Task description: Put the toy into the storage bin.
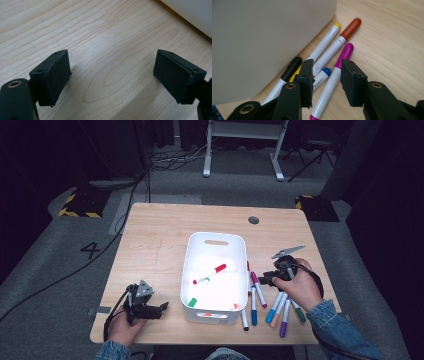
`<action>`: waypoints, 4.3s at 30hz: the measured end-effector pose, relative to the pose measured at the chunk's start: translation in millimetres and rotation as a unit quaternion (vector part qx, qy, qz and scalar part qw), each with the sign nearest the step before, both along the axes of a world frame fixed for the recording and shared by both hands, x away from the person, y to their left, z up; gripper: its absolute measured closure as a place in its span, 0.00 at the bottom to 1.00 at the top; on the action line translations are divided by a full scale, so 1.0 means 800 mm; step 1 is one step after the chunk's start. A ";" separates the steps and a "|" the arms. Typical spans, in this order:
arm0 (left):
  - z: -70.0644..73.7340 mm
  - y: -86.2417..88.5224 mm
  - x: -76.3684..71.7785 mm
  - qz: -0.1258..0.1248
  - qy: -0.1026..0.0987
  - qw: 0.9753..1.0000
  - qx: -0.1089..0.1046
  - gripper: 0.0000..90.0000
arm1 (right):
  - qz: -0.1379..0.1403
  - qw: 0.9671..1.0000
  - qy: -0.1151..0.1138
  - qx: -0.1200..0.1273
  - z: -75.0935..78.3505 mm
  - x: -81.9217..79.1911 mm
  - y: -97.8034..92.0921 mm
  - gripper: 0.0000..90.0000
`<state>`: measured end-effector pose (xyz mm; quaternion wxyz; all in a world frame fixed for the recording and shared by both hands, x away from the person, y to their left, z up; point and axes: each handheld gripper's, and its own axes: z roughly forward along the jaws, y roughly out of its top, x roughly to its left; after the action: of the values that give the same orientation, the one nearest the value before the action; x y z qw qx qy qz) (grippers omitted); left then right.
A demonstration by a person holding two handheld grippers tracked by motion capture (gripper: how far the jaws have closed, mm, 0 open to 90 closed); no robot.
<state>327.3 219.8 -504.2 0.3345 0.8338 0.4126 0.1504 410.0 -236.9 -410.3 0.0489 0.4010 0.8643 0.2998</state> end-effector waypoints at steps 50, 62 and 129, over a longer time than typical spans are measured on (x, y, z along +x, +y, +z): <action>0.000 0.000 0.000 0.000 0.000 1.000 0.000 0.16 | -0.047 0.997 0.035 -0.044 -0.062 0.030 -0.007 0.86; 0.000 0.000 0.000 0.000 0.000 1.000 0.000 0.16 | -0.045 0.999 0.006 -0.002 -0.023 0.022 -0.017 0.86; -0.001 -0.001 0.002 -0.007 0.010 1.000 0.010 0.08 | 0.144 0.986 -0.050 0.069 0.108 -0.061 0.117 0.86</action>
<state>329.1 218.8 -505.0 0.3229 0.8415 0.4085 0.1439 361.5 -143.6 -323.8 0.0207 0.2592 0.8866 0.3825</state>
